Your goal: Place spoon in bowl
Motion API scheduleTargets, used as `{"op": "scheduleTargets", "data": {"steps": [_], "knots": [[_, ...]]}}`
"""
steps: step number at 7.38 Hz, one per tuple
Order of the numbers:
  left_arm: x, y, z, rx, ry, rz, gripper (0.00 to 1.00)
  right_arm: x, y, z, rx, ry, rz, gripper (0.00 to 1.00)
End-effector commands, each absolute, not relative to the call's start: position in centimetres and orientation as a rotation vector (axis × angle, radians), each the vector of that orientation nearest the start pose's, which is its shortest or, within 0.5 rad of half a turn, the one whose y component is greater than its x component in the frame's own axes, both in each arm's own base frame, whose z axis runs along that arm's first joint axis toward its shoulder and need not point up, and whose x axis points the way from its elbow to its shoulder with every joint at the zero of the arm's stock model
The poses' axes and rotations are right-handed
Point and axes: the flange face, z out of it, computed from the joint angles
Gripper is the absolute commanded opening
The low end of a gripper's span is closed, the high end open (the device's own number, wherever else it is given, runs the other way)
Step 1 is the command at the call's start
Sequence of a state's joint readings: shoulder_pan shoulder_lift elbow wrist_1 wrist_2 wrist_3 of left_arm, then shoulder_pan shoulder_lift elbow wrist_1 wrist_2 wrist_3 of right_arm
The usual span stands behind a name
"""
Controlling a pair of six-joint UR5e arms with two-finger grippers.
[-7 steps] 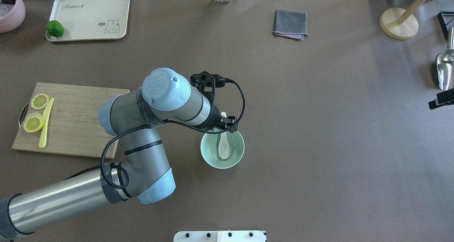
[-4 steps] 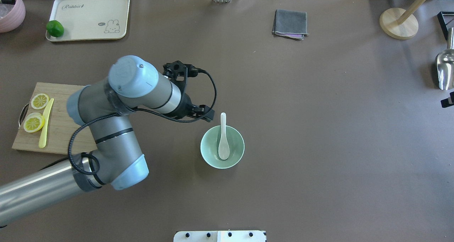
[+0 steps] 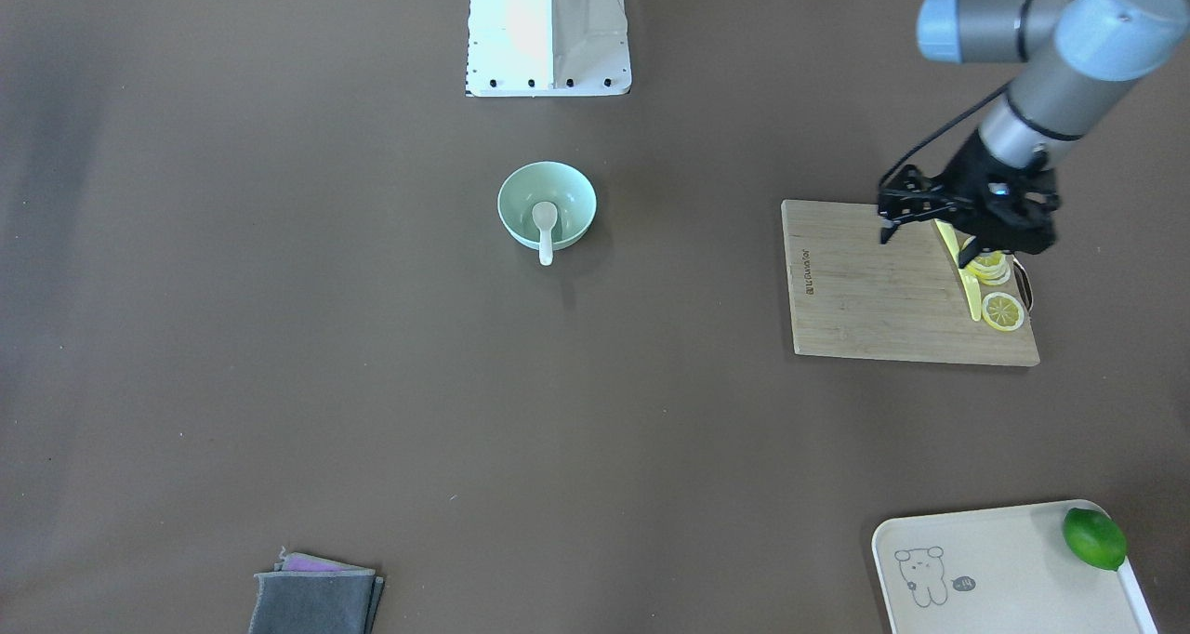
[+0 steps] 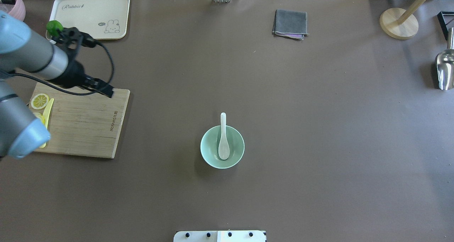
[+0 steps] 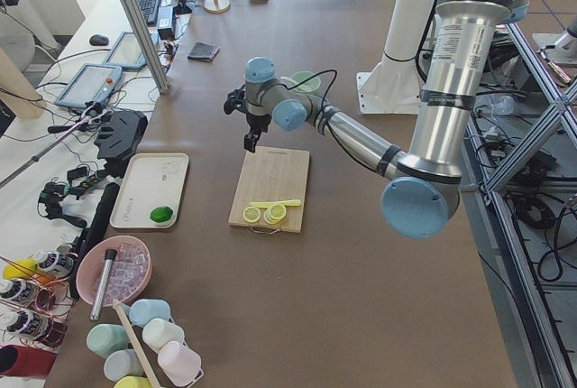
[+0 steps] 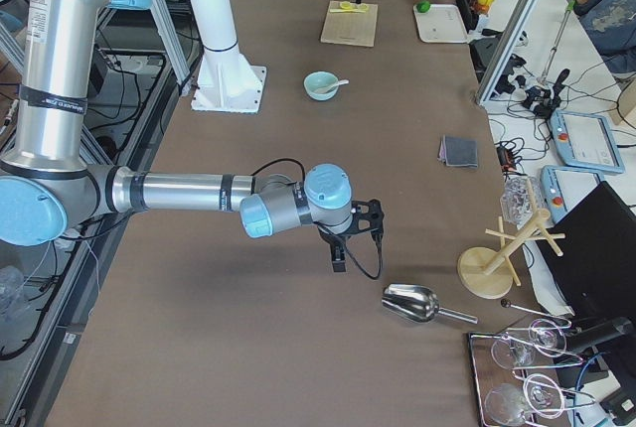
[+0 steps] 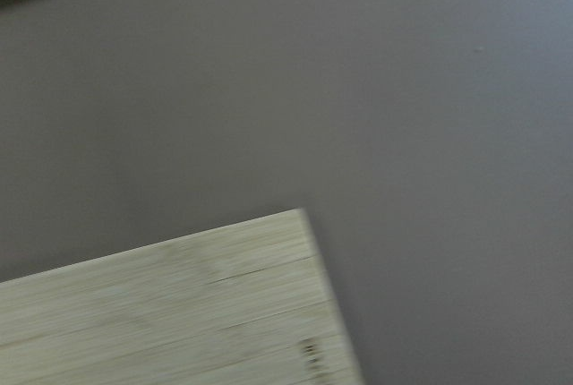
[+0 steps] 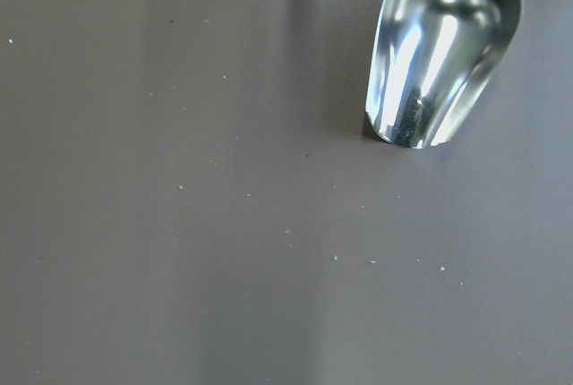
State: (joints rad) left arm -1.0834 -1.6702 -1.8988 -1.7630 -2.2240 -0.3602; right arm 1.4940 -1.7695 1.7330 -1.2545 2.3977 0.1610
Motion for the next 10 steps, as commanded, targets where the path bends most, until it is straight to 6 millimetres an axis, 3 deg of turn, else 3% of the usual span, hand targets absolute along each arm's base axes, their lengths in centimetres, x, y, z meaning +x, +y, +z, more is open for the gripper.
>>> {"op": "scheduleTargets", "data": {"steps": [1, 2, 3, 6, 8, 10], "knots": [[-0.1, -45.3, 55.3, 0.299, 0.772, 0.324, 0.98, 4.0, -42.4, 64.6, 0.170, -0.836, -0.046, 1.00], [-3.8, -43.0, 58.7, 0.283, 0.801, 0.284, 0.98, 4.0, -42.5, 64.5, 0.173, -0.836, -0.048, 1.00], [-4.2, -40.2, 61.1, 0.224, 0.806, 0.244, 0.98, 4.0, -42.5, 64.5, 0.173, -0.838, -0.048, 1.00], [-4.0, -40.4, 60.9, 0.225, 0.808, 0.248, 0.98, 4.0, -42.7, 64.2, 0.178, -0.838, -0.050, 1.00], [-3.9, -41.6, 60.9, 0.194, 0.808, 0.237, 0.98, 3.9, -42.9, 63.6, 0.184, -0.849, -0.055, 1.00], [-4.0, -41.0, 61.3, 0.190, 0.812, 0.242, 0.98, 3.9, -43.0, 63.5, 0.187, -0.849, -0.055, 1.00]]}}
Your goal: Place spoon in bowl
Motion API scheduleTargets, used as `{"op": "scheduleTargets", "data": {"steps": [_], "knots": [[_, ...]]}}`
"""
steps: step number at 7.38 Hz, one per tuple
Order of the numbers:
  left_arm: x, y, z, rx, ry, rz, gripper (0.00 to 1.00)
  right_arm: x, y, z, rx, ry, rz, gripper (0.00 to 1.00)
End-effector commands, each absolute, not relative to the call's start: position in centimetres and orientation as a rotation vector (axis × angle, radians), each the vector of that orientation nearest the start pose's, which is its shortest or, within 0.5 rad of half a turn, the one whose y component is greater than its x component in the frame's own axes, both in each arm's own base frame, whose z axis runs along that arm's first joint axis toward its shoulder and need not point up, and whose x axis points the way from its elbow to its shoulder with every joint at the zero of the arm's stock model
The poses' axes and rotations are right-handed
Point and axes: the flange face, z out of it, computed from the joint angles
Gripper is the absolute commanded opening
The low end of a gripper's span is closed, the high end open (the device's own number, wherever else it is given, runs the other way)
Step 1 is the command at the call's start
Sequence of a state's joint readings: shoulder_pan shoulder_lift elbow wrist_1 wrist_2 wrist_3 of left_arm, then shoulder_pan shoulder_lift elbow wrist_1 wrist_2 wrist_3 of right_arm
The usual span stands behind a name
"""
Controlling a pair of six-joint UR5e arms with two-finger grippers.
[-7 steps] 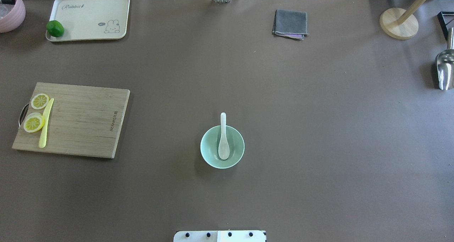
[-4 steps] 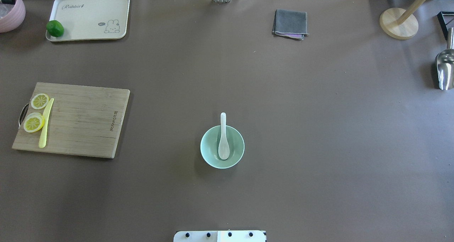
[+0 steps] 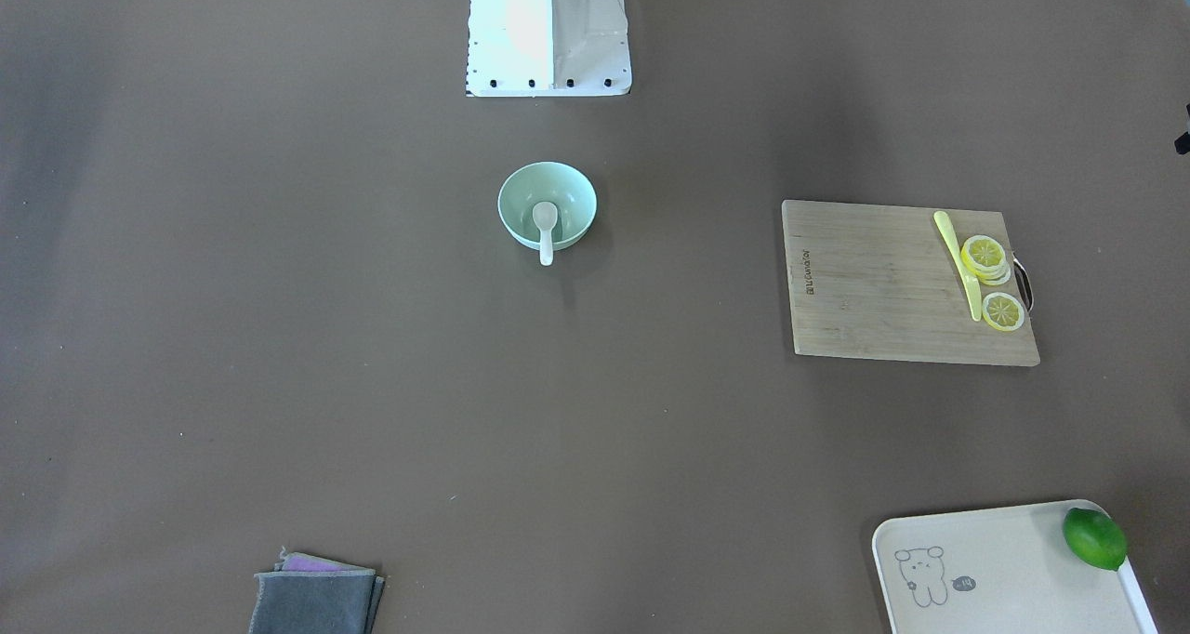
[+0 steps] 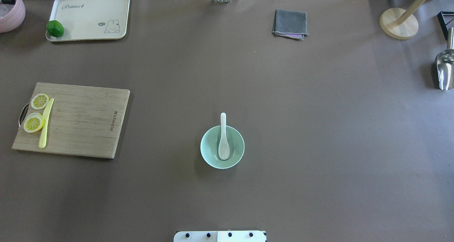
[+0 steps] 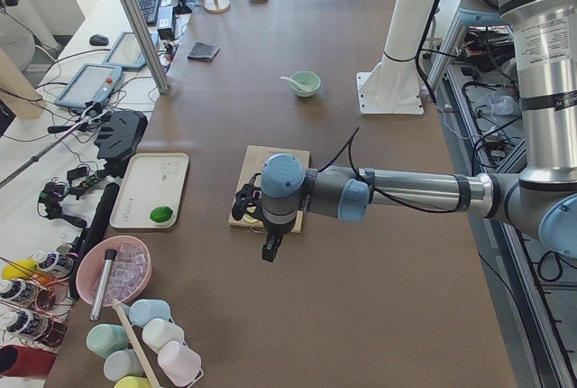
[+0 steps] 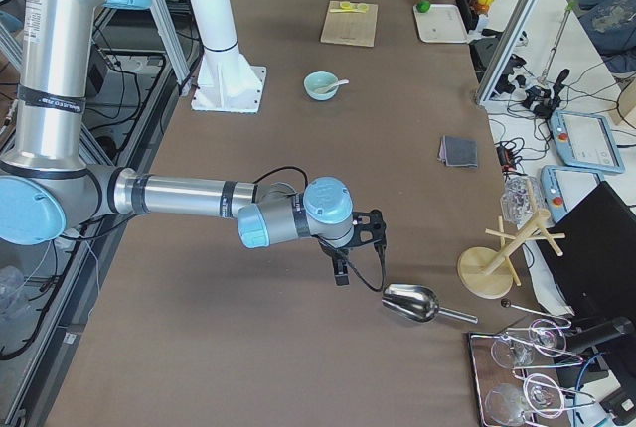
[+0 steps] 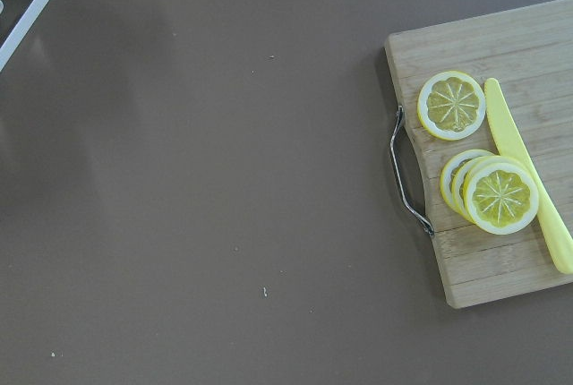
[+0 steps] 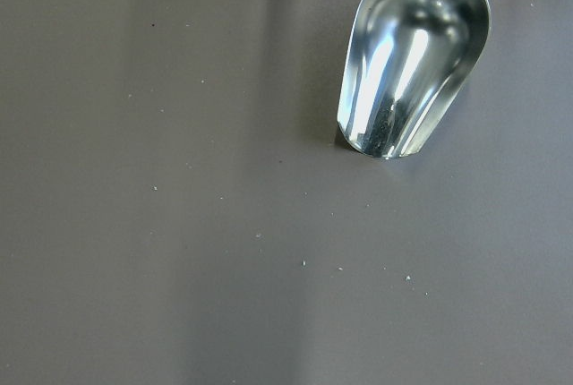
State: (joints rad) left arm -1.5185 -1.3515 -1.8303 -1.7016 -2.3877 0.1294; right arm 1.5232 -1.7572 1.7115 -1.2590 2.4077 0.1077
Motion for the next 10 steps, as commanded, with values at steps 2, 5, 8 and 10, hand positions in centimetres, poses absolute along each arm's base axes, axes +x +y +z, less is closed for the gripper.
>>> {"op": "scheduleTargets", "data": {"steps": [2, 5, 8, 10], "knots": [[-3.9, -41.0, 61.2, 0.193, 0.812, 0.246, 0.98, 3.8, -42.8, 63.4, 0.189, -0.849, -0.059, 1.00], [-4.1, -40.2, 61.7, 0.185, 0.812, 0.240, 0.98, 3.8, -42.6, 63.6, 0.195, -0.849, -0.071, 1.00], [-4.1, -39.4, 62.3, 0.170, 0.815, 0.235, 0.98, 3.8, -42.5, 64.2, 0.184, -0.845, -0.066, 1.00], [-4.0, -39.6, 61.8, 0.184, 0.814, 0.244, 0.98, 3.9, -42.1, 64.0, 0.183, -0.850, -0.063, 1.00]]}}
